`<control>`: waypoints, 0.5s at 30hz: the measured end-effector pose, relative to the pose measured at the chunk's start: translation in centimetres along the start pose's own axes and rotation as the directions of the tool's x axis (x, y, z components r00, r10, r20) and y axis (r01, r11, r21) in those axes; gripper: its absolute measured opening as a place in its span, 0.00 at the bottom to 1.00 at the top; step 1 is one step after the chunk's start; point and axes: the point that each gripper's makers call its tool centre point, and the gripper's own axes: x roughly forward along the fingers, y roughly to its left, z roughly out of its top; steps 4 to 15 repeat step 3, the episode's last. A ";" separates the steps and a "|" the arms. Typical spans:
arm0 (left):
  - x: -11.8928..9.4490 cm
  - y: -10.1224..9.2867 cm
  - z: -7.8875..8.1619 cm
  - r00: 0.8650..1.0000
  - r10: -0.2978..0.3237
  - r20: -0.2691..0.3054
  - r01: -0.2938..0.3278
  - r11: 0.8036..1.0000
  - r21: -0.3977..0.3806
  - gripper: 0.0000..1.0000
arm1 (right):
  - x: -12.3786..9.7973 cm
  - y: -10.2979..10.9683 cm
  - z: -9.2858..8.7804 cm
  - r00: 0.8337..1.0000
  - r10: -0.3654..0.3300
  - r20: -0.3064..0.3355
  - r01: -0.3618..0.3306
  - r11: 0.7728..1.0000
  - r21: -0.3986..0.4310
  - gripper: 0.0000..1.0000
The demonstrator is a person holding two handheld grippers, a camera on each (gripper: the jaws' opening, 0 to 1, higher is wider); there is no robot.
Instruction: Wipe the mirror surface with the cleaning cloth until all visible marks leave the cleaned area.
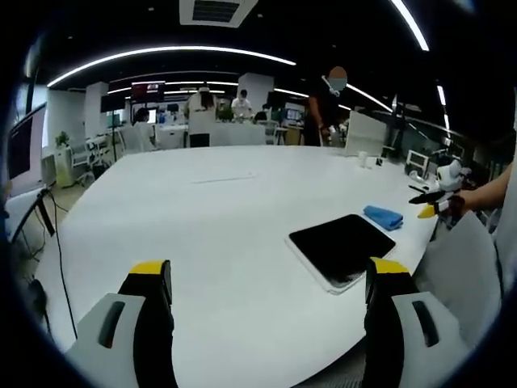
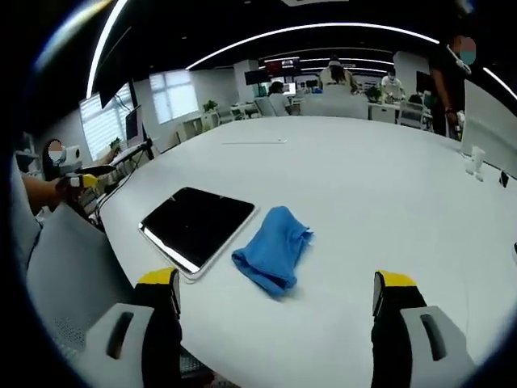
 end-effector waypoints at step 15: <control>-0.1 0.1 0.5 1.000 0.002 0.002 -0.002 1.000 0.014 0.99 | -0.2 -0.4 0.6 1.000 -0.007 0.007 0.007 1.000 -0.005 0.99</control>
